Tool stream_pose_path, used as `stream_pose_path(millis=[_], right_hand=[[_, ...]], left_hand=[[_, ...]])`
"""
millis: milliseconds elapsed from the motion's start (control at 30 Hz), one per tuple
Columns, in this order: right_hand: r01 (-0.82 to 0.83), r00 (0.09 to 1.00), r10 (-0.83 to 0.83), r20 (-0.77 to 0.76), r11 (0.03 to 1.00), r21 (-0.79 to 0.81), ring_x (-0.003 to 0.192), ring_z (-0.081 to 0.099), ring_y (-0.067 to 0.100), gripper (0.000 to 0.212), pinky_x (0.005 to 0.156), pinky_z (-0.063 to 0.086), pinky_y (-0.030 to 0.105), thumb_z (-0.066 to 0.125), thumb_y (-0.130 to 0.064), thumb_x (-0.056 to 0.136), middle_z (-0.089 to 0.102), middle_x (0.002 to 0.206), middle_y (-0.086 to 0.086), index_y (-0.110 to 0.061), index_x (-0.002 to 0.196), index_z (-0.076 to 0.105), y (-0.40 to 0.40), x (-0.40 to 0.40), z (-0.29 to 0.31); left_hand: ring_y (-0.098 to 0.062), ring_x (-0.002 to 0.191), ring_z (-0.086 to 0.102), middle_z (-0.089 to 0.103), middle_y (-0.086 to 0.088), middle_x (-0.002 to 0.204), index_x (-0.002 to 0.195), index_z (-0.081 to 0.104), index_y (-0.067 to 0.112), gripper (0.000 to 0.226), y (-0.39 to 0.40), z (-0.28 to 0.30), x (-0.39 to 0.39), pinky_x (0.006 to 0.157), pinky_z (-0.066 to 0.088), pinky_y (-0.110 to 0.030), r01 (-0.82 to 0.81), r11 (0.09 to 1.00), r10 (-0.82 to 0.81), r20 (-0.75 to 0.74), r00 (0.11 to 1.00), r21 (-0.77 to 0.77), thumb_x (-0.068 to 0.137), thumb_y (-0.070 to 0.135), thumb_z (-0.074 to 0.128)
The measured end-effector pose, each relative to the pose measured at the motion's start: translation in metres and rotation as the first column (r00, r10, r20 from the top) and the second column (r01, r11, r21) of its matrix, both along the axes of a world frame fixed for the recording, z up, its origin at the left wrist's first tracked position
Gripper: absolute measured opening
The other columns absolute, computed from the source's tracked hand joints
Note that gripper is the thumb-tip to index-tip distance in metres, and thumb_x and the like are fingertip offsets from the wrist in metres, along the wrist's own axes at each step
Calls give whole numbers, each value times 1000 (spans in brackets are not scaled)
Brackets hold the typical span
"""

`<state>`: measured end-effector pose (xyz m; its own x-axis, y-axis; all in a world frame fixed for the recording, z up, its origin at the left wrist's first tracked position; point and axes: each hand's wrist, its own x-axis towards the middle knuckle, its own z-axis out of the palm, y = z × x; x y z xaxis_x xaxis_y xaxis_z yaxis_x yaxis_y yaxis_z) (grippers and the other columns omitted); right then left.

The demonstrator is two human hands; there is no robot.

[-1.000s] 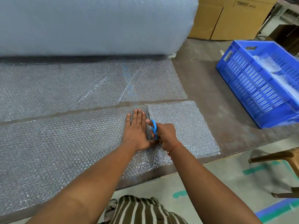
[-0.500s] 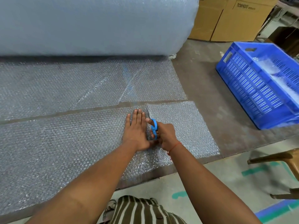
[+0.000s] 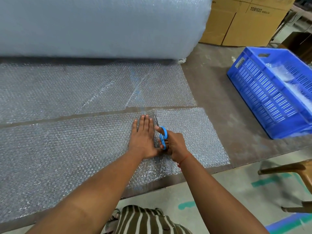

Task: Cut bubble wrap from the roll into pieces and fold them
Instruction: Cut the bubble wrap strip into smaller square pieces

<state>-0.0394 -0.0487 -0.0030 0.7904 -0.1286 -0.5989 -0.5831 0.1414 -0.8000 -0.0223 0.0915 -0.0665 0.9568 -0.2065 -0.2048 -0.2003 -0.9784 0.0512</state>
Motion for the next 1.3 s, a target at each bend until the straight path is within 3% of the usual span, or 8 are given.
stream_pose_path(millis=[167, 333, 533, 733, 1100, 1300], right_hand=[[-6, 1000, 6, -6, 1000, 6, 46, 51, 16, 35, 43, 44, 25, 98, -27, 74, 63, 75, 19, -2, 80, 74, -1, -3, 5], [4, 1000, -4, 0, 999, 45, 48, 51, 18, 39, 44, 44, 27, 96, -22, 76, 59, 79, 22, 5, 96, 76, -4, -7, 6], [-9, 1000, 9, -1, 1000, 7, 50, 53, 20, 40, 43, 46, 27, 97, -27, 75, 62, 78, 23, 4, 90, 76, -9, -7, 3], [-46, 999, 46, 0, 999, -22, 52, 57, 20, 46, 47, 49, 27, 99, -33, 72, 65, 78, 21, 1, 94, 76, -5, 9, 9], [-57, 998, 58, 36, 998, -39, 49, 52, 18, 42, 47, 46, 26, 98, -33, 73, 59, 76, 18, -3, 88, 74, 3, 16, 2], [-55, 997, 59, 51, 996, -69, 49, 56, 17, 43, 48, 46, 27, 98, -32, 75, 67, 69, 14, 2, 88, 75, 0, 16, 1]], left_hand=[[-39, 157, -37, -34, -23, 171, 162, -29, 2, 140, -1, 2, -1, 129, -12, -62, -5, 1000, 5, -7, 1000, -8, 78, 99, 25], [-39, 156, -38, -35, -23, 170, 162, -29, 2, 138, -1, 3, -2, 128, -13, -62, -6, 1000, 6, 1, 1000, -5, 80, 97, 28], [-40, 156, -37, -33, -24, 171, 162, -28, 2, 139, 0, 6, -3, 128, -15, -62, 4, 1000, -4, -4, 1000, -3, 79, 98, 28], [-40, 157, -36, -34, -23, 170, 161, -29, 1, 143, 0, 5, -3, 128, -13, -62, -2, 1000, 2, 3, 1000, -15, 71, 106, 7], [-40, 158, -35, -30, -24, 172, 164, -26, 2, 143, 0, 5, -3, 128, -13, -62, 4, 1000, -4, 0, 1000, 16, 73, 106, 13], [-40, 157, -36, -33, -24, 171, 162, -28, 2, 149, 0, 6, -3, 128, -14, -62, 0, 1000, 0, -12, 1000, 1, 67, 110, 10]])
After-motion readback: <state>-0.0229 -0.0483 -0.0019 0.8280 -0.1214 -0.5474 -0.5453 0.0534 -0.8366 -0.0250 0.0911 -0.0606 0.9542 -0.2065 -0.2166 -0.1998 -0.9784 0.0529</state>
